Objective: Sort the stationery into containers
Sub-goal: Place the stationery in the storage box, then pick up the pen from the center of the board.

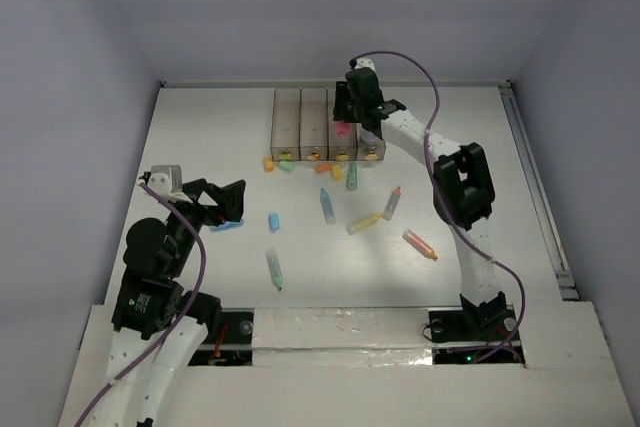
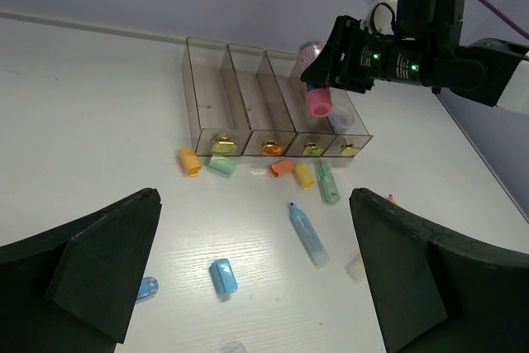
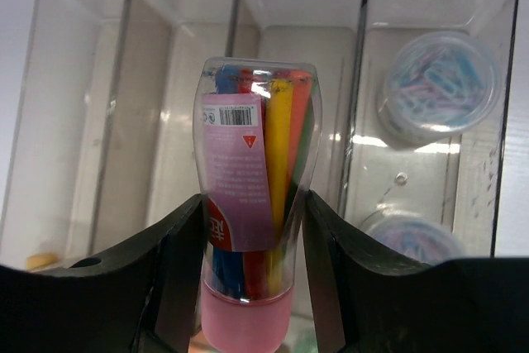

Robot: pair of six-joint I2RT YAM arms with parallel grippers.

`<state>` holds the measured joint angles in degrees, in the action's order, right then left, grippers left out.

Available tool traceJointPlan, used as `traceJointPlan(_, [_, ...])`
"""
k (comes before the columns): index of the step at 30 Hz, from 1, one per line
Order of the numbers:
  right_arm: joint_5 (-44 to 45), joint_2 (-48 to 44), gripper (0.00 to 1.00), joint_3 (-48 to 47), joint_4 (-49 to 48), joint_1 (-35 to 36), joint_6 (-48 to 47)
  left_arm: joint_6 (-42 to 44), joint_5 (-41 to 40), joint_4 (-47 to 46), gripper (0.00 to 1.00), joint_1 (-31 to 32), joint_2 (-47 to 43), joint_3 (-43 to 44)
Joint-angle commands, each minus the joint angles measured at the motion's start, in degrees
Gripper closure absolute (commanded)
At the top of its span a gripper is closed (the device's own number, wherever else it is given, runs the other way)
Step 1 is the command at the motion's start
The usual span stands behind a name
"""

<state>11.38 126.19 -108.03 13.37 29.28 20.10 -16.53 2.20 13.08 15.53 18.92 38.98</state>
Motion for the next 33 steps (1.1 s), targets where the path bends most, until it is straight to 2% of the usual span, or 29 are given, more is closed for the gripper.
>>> traceJointPlan(1, [-1.3, 2.2, 0.63, -5.3, -0.5, -0.7, -1.6, 0.5, 1.1, -2.9, 0.01, -0.9, 0.7, -0.2])
traceJointPlan(6, [-2.4, 4.4, 0.61, -7.5, -0.3, -0.7, -1.8, 0.6, 1.2, -2.9, 0.01, -0.9, 0.9, -0.2])
traceJointPlan(9, [-3.1, 5.1, 0.56, -8.5, 0.0, -0.7, -2.1, 0.6, 1.2, -3.0, 0.01, -0.9, 0.8, -0.3])
traceJointPlan(12, [-2.3, 5.6, 0.30, -9.7, 1.0, -0.7, -2.3, 0.6, 1.3, -2.9, 0.01, -0.9, 0.8, -0.2])
traceJointPlan(13, [-1.9, 5.6, 0.13, -10.3, 1.3, -0.7, -2.4, 0.6, 1.3, -2.9, 0.01, -0.9, 0.8, -0.2])
traceJointPlan(15, [-0.9, 5.1, 0.04, -10.5, 1.6, -0.7, -2.6, 0.6, 1.3, -3.0, 0.01, -0.9, 0.6, -0.3])
traceJointPlan(18, [-0.6, 3.0, 0.03, -10.3, 1.7, -0.7, -3.0, 0.6, 1.4, -3.0, 0.01, -0.9, 0.5, -0.3])
traceJointPlan(21, [-1.7, -2.5, 0.11, -5.6, -0.3, -0.7, -2.5, 0.6, 1.5, -3.1, 0.01, -0.9, 0.5, -0.3])
traceJointPlan(24, [-4.3, -11.6, 0.46, 6.4, -5.1, 0.7, -1.7, 0.6, 1.5, -3.1, 0.01, -0.9, 0.2, -0.2])
traceJointPlan(25, [-5.0, -13.9, 0.63, 10.0, -6.5, 1.4, -1.6, 0.6, 1.5, -3.1, 0.01, -0.9, 0.0, -0.2])
traceJointPlan(28, [-8.6, -21.7, 0.89, 23.7, -11.2, 4.8, 0.1, 0.6, 1.7, -3.1, 0.01, -0.9, -0.3, -0.3])
traceJointPlan(31, [-11.0, -24.8, 0.97, 31.9, -12.8, 8.8, -0.4, 0.6, 1.1, -2.9, 0.02, -0.9, -0.5, -0.1])
traceJointPlan(33, [-14.4, -25.3, 0.96, 32.1, -12.8, 12.8, -0.9, 0.6, 0.7, -2.8, 0.02, -0.9, -0.6, 0.0])
